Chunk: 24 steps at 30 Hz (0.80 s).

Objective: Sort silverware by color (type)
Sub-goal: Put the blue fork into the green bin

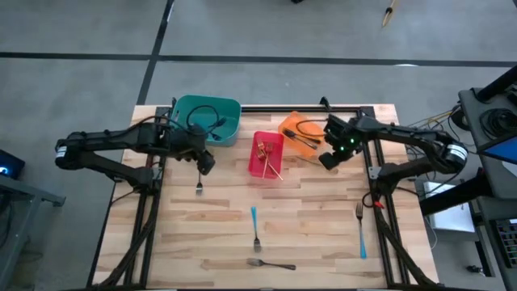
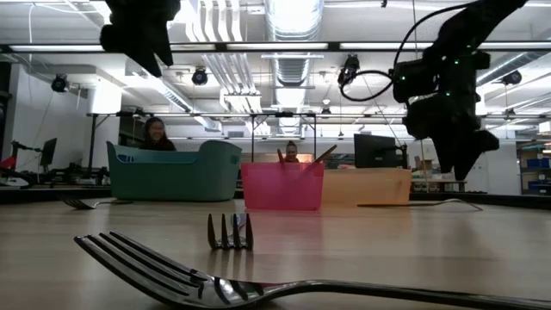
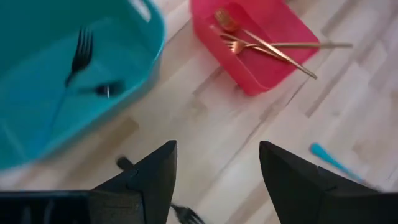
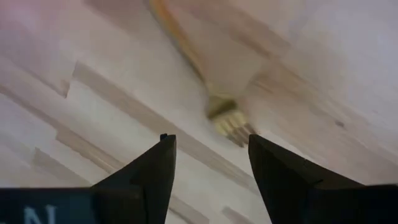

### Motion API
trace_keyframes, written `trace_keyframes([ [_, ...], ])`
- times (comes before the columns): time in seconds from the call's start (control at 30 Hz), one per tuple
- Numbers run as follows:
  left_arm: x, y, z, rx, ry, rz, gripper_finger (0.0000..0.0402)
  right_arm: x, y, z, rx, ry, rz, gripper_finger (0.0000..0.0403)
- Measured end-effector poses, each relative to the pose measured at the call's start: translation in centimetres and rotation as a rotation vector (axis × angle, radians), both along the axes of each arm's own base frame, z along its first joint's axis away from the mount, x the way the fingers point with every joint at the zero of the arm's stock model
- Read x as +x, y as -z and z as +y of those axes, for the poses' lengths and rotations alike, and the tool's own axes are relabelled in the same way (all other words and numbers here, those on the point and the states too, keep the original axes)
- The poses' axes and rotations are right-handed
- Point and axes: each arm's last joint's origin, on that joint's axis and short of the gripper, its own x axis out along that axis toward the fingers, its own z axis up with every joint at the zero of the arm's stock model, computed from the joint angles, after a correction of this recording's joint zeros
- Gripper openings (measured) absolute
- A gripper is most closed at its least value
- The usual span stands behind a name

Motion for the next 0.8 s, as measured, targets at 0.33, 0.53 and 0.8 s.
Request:
trace_keyframes([
  [0.33, -0.8, -1.0, -0.1, 0.104, 0.151, -0.025, 0.0207, -0.1, 1.9, 0.9, -0.191, -0.087, 0.055, 0.0191],
  [0.53, -1.4, -1.4, -0.4, -0.006, 0.127, -0.089, 0.0207, -0.4, 2.1, 1.3, -0.173, -0.08, 0.062, 0.0191],
  [0.8, -1.5, -1.5, -1.2, -0.123, 0.072, -0.135, 0.0207, -0.3, -2.8, 3.0, -0.075, 0.153, 0.009, 0.0191],
])
